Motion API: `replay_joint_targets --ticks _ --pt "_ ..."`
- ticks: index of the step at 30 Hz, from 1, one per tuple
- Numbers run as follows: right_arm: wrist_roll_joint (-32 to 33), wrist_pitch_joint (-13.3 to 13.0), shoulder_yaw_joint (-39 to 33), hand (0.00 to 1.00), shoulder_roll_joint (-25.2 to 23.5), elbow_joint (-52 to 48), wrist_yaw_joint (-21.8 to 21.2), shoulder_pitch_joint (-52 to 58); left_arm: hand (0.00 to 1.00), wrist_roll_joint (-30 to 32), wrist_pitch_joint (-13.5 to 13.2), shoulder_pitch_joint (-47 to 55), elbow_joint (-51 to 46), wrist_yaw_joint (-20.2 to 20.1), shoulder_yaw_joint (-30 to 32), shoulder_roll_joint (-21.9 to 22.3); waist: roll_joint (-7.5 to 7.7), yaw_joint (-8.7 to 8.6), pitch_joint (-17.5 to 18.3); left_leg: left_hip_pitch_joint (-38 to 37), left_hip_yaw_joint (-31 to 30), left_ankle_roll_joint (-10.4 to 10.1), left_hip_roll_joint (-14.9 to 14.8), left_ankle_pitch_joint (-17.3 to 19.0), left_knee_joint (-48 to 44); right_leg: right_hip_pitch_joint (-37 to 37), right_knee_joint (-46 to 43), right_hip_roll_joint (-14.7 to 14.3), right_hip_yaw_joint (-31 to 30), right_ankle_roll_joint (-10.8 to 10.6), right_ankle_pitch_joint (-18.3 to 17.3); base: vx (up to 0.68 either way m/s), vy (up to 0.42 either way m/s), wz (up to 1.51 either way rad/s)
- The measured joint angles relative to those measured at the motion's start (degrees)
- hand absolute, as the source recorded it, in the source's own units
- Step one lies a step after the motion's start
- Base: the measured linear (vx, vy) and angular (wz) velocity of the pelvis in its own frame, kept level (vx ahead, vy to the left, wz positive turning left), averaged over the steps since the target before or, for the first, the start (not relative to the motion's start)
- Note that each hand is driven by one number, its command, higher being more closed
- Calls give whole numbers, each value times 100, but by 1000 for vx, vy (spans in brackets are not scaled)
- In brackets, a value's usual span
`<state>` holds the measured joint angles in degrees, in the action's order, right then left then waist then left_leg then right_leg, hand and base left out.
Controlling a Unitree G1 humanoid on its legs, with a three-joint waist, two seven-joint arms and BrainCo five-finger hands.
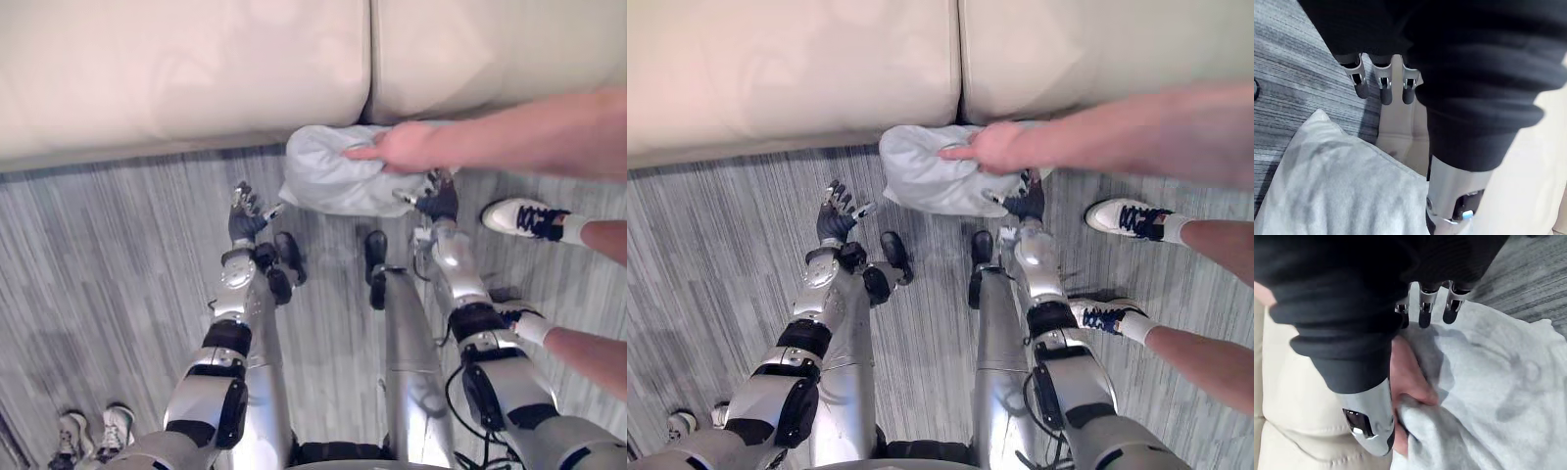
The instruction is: Pick up cushions and gather them together orderly.
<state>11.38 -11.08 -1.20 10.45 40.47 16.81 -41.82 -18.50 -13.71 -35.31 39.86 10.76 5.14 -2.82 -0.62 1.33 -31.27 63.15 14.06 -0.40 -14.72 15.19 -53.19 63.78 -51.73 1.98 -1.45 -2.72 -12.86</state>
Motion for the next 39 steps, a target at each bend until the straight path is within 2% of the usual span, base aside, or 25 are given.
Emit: replay_joint_targets --ticks 1,2,5,8,11,14,17,19,21,22,24,27,28,30,33,36,39 --pt "-5 -28 23 0 14 -71 31 9 0 0 -9 -14 -8 55 -4 38 0 -12 0 18 1 5 -12 -3 -26 21 -14 0 1 0 0 -75 -24 -1" --pt "-14 -229 -77 0 18 -257 195 12 0 0 -24 -11 -13 75 -4 53 0 -43 0 19 1 13 -21 2 -28 26 -13 -2 9 2 2 -64 -18 -3" --pt "-24 -379 -363 0 267 -498 383 10 0 11 -23 4 -103 101 -61 66 -1 -76 1 18 2 34 -38 19 -6 26 16 -1 34 29 22 -56 -16 -4" --pt "-32 -362 -529 0 540 -486 438 132 0 15 -34 26 -243 166 -103 98 -2 -77 3 3 13 -13 -62 -57 122 24 147 -4 91 75 105 -13 -14 -5" --pt "-34 -147 -587 0 585 -445 445 411 0 18 -31 54 -275 184 -111 115 -2 -66 4 -75 16 -43 -111 -179 223 -32 200 -48 135 108 132 35 -19 -2" --pt "-177 -79 -61 0 316 -450 73 825 0 21 -27 240 -449 180 -234 125 -13 -41 11 -536 15 -103 -138 -216 436 -472 375 -80 200 112 133 69 -43 -2" --pt "-302 -81 351 0 -220 -755 -200 1560 0 97 -39 793 -808 95 -639 142 -41 -16 99 -1395 18 -161 -113 -247 803 -1376 734 -80 306 116 128 55 -48 8" --pt "-307 -95 363 0 -399 -1013 -316 2171 0 144 -45 1327 -838 -46 -820 197 -42 7 527 -1755 24 -172 -37 -252 1042 -1760 977 -50 331 137 113 62 6 14" --pt "-341 -99 333 0 -400 -1237 -359 2626 0 146 -42 1769 -840 -99 -864 167 -42 5 591 -2304 40 -178 77 -257 1289 -2299 1173 28 356 142 95 95 40 19" --pt "-448 -103 326 0 -403 -1369 -453 3057 0 147 -34 2191 -838 -195 -930 90 -35 2 697 -2739 52 -187 148 -262 1515 -2752 1379 72 388 140 88 111 44 21" --pt "-510 -103 315 0 -409 -1414 -551 3525 0 174 -21 2599 -830 -277 -971 -36 -28 4 903 -3130 65 -242 240 -301 1813 -3151 1630 125 430 138 89 117 29 19" --pt "-521 -99 285 0 -443 -1230 -760 4410 0 316 -19 3378 -595 -483 -967 -246 -3 10 1449 -3931 107 -339 489 -550 2626 -3894 2243 236 476 91 142 182 1 18" --pt "-532 -96 260 0 -416 -827 -878 4615 0 369 -17 3641 -297 -591 -946 -343 -4 -40 1728 -4267 97 -374 600 -689 3061 -4212 2597 251 493 46 213 156 -4 11" --pt "-539 -82 88 0 -384 -397 -984 4746 0 503 27 3754 93 -697 -931 -441 -15 -58 1915 -4618 83 -398 699 -879 3542 -4556 3014 255 537 49 360 174 -5 8" --pt "-577 -78 -203 0 -264 -50 -1144 4880 0 701 98 3849 348 -808 -857 -546 -26 -88 1972 -5045 50 -411 785 -1087 4041 -5012 3506 242 631 39 525 145 0 10" --pt "-710 -71 -444 0 -137 208 -1217 4961 0 873 114 4003 462 -849 -665 -699 -17 -224 2098 -5409 32 -415 806 -1127 4299 -5463 3889 205 683 35 610 111 1 6" --pt "-748 -72 -599 0 -76 289 -1339 5106 0 1071 158 4124 576 -957 -563 -847 -15 -266 2244 -5706 43 -415 859 -1127 4440 -5767 4083 168 648 34 618 74 3 -5"
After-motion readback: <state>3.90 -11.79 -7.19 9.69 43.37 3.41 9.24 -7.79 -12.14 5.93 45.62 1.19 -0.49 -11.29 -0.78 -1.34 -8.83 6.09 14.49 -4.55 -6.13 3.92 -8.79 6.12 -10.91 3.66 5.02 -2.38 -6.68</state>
